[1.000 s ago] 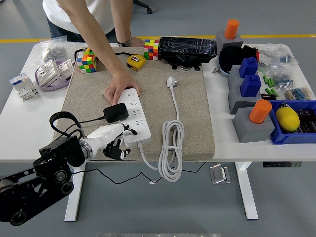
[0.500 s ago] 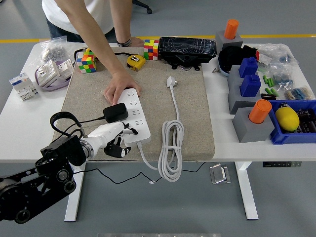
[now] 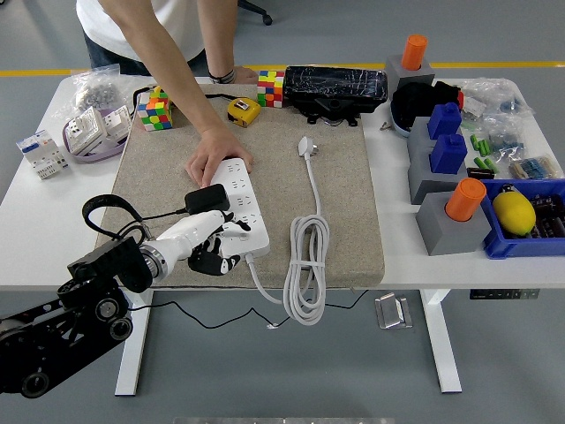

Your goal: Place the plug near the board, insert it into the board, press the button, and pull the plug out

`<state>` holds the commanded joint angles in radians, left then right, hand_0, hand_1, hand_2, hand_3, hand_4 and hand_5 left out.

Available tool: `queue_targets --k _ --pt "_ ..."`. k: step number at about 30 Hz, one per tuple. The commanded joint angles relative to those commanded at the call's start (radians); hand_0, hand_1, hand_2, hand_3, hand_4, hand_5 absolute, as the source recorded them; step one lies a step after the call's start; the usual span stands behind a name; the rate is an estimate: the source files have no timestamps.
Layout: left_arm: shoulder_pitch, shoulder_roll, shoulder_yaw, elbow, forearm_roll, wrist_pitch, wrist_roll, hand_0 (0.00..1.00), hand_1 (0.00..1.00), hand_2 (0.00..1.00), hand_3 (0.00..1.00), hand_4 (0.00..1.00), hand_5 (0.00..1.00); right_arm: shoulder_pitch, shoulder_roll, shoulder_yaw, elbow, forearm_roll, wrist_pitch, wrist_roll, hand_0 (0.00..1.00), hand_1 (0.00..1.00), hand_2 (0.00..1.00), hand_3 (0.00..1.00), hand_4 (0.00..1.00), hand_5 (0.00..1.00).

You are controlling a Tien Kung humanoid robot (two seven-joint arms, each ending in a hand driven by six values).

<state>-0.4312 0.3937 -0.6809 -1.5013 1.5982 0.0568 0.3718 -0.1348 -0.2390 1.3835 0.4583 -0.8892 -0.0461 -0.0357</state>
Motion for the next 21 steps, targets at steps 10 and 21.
queue_targets --k 10,21 --pt "0.012 -0.012 0.007 0.041 -0.114 0.205 -0.177 0.125 0.092 0.178 0.551 0.795 0.271 0.0 0.004 -0.003 -0.003 0.002 0.0 -0.001 0.611 0.677 0.645 0.562 0.971 0.582" --pt "0.019 -0.014 -0.013 0.043 -0.117 0.216 -0.184 0.128 0.091 0.187 0.55 0.802 0.288 0.002 0.002 -0.003 -0.003 0.004 0.0 0.0 0.612 0.677 0.646 0.563 0.971 0.581"
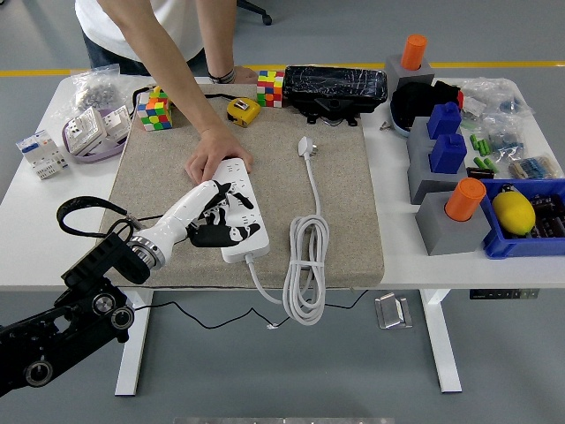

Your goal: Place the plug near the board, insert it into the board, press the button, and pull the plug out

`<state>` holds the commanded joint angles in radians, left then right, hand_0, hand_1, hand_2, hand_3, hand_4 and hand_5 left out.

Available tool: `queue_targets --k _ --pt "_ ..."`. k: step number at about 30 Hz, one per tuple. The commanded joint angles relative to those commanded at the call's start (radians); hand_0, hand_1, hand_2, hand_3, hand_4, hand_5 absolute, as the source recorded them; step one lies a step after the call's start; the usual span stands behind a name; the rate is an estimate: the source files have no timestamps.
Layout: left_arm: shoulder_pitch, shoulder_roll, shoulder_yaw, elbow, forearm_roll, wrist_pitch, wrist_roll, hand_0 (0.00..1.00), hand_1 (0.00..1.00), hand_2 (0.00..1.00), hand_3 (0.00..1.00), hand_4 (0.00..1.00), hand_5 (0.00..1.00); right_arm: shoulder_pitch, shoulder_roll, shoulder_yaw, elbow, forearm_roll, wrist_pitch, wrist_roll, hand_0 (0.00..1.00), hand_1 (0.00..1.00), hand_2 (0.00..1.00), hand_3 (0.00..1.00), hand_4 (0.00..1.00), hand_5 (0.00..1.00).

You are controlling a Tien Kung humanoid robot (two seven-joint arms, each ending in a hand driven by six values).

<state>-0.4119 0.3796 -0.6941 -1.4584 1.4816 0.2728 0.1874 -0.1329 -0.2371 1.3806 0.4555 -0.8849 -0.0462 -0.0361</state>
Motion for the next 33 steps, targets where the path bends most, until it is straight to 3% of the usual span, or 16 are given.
queue_targets --k 12,13,14,18,19,24,25,27,33 --pt "-0.009 0.007 0.027 0.018 0.025 -0.012 0.026 0.123 0.088 0.184 0.568 0.814 0.315 0.002 -0.002 -0.013 -0.002 0.004 0.0 0.001 0.611 0.677 0.645 0.563 0.971 0.581" --pt "-0.01 0.007 0.028 0.02 0.029 -0.013 0.027 0.112 0.064 0.175 0.649 0.734 0.181 0.003 -0.002 -0.013 -0.001 0.004 0.0 0.0 0.611 0.677 0.646 0.564 0.971 0.581" --pt "-0.011 0.008 0.029 0.021 0.031 -0.014 0.029 0.112 0.064 0.175 0.649 0.734 0.181 0.004 -0.003 -0.013 0.001 0.004 0.0 0.001 0.611 0.677 0.646 0.564 0.971 0.581" --pt "-0.016 0.011 0.038 0.024 0.044 -0.036 0.055 0.112 0.064 0.175 0.649 0.734 0.181 0.007 -0.004 -0.015 0.0 0.004 0.0 0.001 0.611 0.677 0.646 0.564 0.971 0.581" --pt "-0.017 0.011 0.04 0.025 0.051 -0.046 0.066 0.095 0.052 0.149 0.678 0.678 0.127 0.008 -0.005 -0.015 0.0 0.005 0.0 0.001 0.612 0.677 0.645 0.563 0.971 0.582" --pt "-0.019 0.011 0.051 0.032 0.109 -0.124 0.155 0.095 0.052 0.149 0.678 0.678 0.127 0.011 -0.007 -0.02 0.002 0.006 0.0 0.001 0.612 0.677 0.645 0.563 0.971 0.582" --pt "-0.019 0.011 0.053 0.031 0.11 -0.136 0.165 0.088 0.049 0.145 0.727 0.656 0.077 0.01 -0.007 -0.021 0.001 0.006 0.001 0.001 0.611 0.677 0.644 0.563 0.971 0.582" --pt "-0.018 0.013 0.055 0.028 0.111 -0.16 0.182 0.088 0.049 0.145 0.727 0.656 0.077 0.008 -0.008 -0.022 0.001 0.006 0.0 0.001 0.611 0.677 0.644 0.563 0.971 0.582" --pt "-0.017 0.011 0.055 0.029 0.11 -0.151 0.175 0.085 0.049 0.144 0.724 0.659 0.068 0.007 -0.009 -0.023 0.001 0.006 0.0 0.0 0.611 0.677 0.644 0.563 0.97 0.581"
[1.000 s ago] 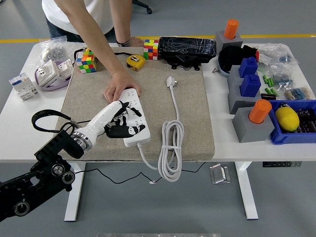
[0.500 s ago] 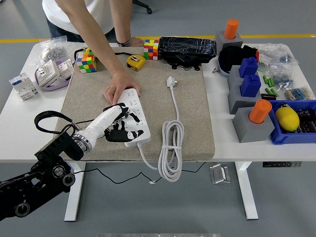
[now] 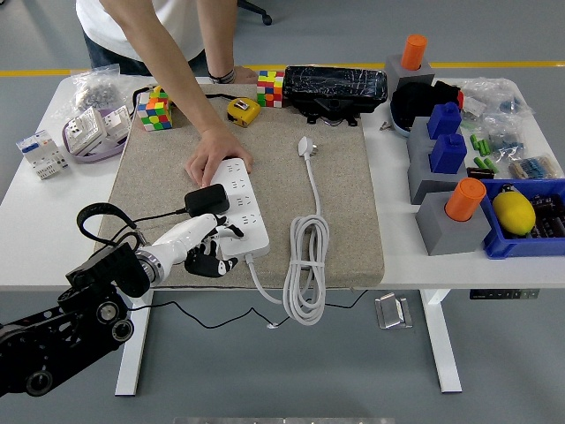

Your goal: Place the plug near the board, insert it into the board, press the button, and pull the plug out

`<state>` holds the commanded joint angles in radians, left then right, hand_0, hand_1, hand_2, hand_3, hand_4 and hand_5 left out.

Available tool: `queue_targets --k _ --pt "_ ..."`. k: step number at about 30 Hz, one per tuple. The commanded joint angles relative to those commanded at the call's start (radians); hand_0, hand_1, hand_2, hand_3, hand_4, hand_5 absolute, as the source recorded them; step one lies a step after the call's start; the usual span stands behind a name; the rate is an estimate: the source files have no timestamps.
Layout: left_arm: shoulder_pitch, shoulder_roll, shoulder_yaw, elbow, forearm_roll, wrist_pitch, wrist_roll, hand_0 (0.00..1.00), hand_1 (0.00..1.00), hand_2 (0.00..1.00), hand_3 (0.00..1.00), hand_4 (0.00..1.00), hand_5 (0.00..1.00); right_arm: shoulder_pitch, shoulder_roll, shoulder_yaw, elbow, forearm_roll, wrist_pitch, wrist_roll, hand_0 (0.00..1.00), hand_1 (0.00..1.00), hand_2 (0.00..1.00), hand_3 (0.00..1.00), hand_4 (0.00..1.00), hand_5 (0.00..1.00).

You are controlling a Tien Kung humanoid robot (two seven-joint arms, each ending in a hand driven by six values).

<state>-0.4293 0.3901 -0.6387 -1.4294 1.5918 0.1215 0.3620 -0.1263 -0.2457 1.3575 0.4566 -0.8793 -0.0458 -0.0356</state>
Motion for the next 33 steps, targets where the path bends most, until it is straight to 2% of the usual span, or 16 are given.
queue_targets --k 4,14,25,27,28,29,33 --pt "-0.002 -0.002 0.0 -0.002 -0.005 0.007 -0.01 0.084 0.049 0.144 0.724 0.659 0.066 0.0 0.002 0.004 0.001 -0.001 0.0 0.0 0.611 0.677 0.644 0.563 0.971 0.581" --pt "-0.004 -0.009 0.012 0.013 0.013 -0.032 0.031 0.08 0.05 0.145 0.724 0.66 0.064 -0.003 0.003 0.01 0.002 -0.002 -0.001 0.0 0.611 0.678 0.644 0.563 0.97 0.581" --pt "0.0 -0.015 0.025 0.017 0.039 -0.049 0.055 0.076 0.05 0.145 0.724 0.662 0.067 -0.008 0.007 0.018 0.003 -0.003 0.0 -0.001 0.611 0.677 0.644 0.562 0.971 0.582" --pt "0.003 -0.014 0.02 0.01 0.033 -0.032 0.036 0.076 0.05 0.145 0.724 0.662 0.067 -0.009 0.008 0.021 0.003 -0.003 -0.001 0.0 0.611 0.677 0.644 0.562 0.971 0.582" --pt "0.005 -0.014 0.016 0.006 0.024 -0.01 0.012 0.076 0.05 0.145 0.724 0.662 0.067 -0.009 0.008 0.022 0.003 -0.004 -0.001 0.0 0.611 0.677 0.644 0.562 0.971 0.582" --pt "0.005 -0.014 0.013 0.004 0.012 0.014 -0.013 0.081 0.044 0.142 0.668 0.685 0.071 -0.01 0.008 0.022 0.003 -0.004 -0.001 0.0 0.611 0.677 0.644 0.562 0.971 0.582" --pt "0.003 -0.019 0.007 0.029 -0.06 0.144 -0.143 0.081 0.044 0.142 0.668 0.685 0.071 -0.01 0.009 0.02 0.003 -0.004 0.0 -0.001 0.611 0.677 0.644 0.562 0.971 0.582"
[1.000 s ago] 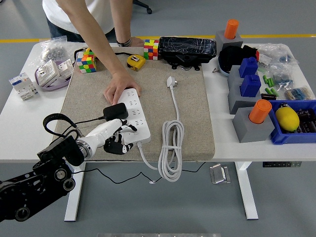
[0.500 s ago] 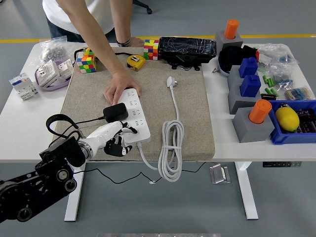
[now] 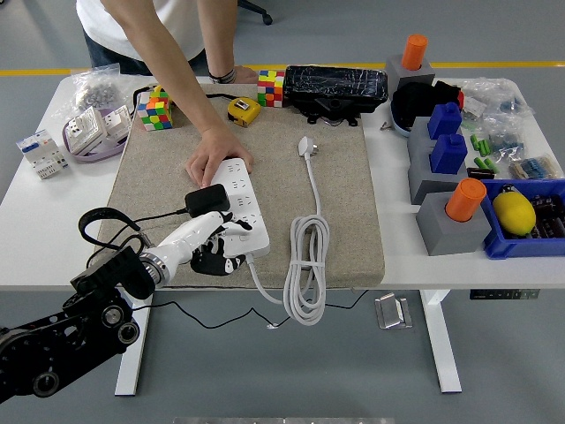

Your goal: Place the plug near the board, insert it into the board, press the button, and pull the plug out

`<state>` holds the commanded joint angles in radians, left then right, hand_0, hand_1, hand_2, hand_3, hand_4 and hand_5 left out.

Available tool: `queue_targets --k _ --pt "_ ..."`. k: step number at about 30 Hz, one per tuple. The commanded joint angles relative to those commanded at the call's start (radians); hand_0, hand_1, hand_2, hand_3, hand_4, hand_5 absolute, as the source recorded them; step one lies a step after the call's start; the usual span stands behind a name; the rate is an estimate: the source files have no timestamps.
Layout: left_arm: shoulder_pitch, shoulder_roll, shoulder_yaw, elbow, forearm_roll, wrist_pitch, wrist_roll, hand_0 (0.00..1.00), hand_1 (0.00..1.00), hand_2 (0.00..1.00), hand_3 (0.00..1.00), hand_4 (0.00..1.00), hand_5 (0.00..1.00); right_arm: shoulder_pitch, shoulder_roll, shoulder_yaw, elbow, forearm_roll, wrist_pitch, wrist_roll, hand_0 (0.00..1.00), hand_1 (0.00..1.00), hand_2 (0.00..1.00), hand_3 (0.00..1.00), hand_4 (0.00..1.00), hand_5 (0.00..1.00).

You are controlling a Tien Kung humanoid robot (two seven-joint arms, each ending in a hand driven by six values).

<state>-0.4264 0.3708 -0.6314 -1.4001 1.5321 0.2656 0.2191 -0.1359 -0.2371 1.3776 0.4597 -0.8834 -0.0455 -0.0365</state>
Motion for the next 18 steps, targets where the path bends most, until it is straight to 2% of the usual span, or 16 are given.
queue_targets --k 1,2,7,8,9,11,13,14,18 --pt "-0.001 -0.001 0.0 0.006 -0.009 0.028 -0.026 0.081 0.044 0.142 0.668 0.685 0.071 0.0 0.0 0.0 0.0 0.0 0.0 0.0 0.611 0.677 0.644 0.562 0.971 0.582" --pt "-0.002 -0.003 -0.001 0.013 -0.029 0.054 -0.05 0.139 0.064 0.185 0.596 0.774 0.22 0.001 0.0 -0.001 0.001 0.0 0.0 0.0 0.611 0.677 0.644 0.562 0.971 0.582" --pt "-0.022 -0.013 -0.002 0.056 -0.095 0.164 -0.152 0.139 0.064 0.185 0.596 0.774 0.22 0.002 0.001 -0.002 0.0 0.001 0.0 0.0 0.611 0.677 0.644 0.562 0.971 0.582" --pt "-0.028 -0.016 -0.003 0.066 -0.097 0.182 -0.168 0.236 0.198 0.32 0.543 0.794 0.242 0.002 0.001 -0.002 0.0 0.002 0.0 0.0 0.611 0.677 0.645 0.563 0.97 0.581" --pt "-0.035 -0.019 -0.003 0.078 -0.091 0.194 -0.179 0.236 0.198 0.32 0.543 0.794 0.242 0.002 0.001 -0.002 0.0 0.002 0.0 0.0 0.611 0.677 0.645 0.563 0.97 0.581" --pt "-0.049 -0.026 -0.003 0.104 -0.064 0.202 -0.187 0.236 0.198 0.32 0.543 0.794 0.242 0.002 0.0 -0.002 -0.001 0.003 0.0 0.0 0.611 0.677 0.645 0.563 0.97 0.581" --pt "-0.065 -0.034 -0.001 0.135 -0.027 0.192 -0.18 0.236 0.198 0.32 0.543 0.794 0.242 0.002 0.0 -0.002 -0.001 0.003 0.0 0.0 0.611 0.677 0.645 0.563 0.97 0.581" --pt "-0.076 -0.04 0.002 0.156 0.003 0.174 -0.165 0.626 0.66 0.57 0.617 0.909 0.327 0.002 -0.001 -0.003 -0.001 0.004 0.001 -0.001 0.611 0.678 0.644 0.562 0.97 0.581" --pt "-0.097 -0.052 0.016 0.208 0.076 0.129 -0.121 0.626 0.66 0.57 0.617 0.909 0.327 0.004 -0.001 -0.005 -0.001 0.005 0.001 -0.001 0.611 0.678 0.644 0.562 0.97 0.581"
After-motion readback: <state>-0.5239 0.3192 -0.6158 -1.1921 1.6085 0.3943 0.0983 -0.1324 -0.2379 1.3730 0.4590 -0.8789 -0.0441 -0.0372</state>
